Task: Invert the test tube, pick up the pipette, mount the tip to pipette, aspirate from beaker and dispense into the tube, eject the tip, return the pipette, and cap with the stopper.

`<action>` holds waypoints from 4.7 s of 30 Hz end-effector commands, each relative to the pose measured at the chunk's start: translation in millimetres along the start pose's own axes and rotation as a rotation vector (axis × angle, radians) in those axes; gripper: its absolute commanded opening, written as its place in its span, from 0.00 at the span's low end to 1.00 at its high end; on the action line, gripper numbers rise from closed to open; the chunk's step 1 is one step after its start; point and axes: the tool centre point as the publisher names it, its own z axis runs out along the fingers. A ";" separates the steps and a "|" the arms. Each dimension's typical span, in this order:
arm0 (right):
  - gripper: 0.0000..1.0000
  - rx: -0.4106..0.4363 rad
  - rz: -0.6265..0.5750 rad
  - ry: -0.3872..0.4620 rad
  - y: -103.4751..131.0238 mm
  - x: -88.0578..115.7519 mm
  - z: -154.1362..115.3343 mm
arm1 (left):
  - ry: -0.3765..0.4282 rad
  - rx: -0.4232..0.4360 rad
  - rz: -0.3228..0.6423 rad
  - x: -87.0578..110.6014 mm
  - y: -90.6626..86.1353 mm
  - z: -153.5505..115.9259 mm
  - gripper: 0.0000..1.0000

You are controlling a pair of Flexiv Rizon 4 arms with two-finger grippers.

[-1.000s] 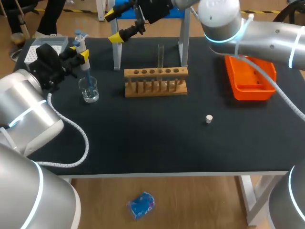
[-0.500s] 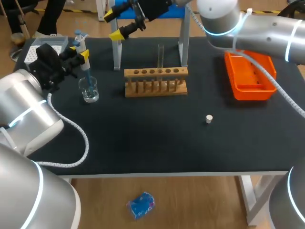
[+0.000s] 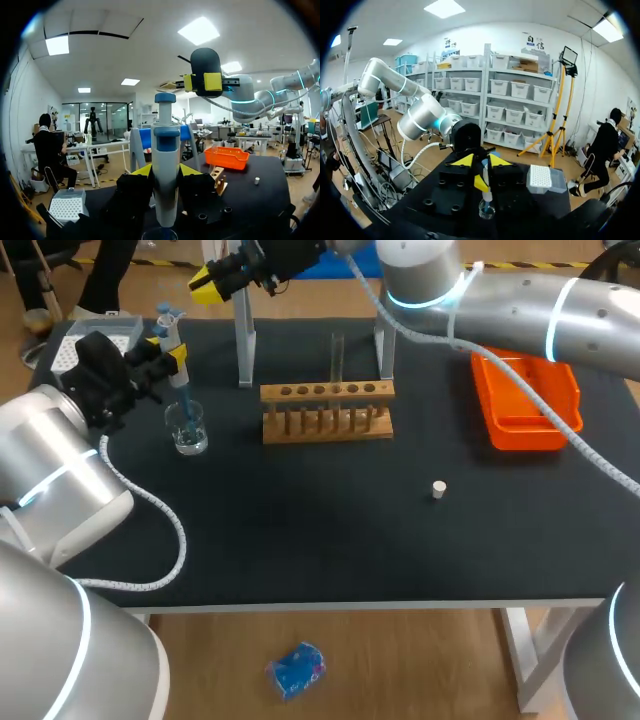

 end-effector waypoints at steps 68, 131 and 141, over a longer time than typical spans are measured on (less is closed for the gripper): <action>0.00 -0.021 0.012 0.122 -7.3 -23.6 47.5 | -0.008 0.003 0.000 1.6 0.2 0.7 0.00; 0.00 -0.019 0.005 0.101 -6.2 -22.0 47.5 | -0.008 0.003 0.000 1.6 0.2 0.7 0.00; 0.00 -0.013 -0.030 0.093 8.4 -22.2 43.1 | -0.008 0.003 0.000 1.6 0.2 0.7 0.00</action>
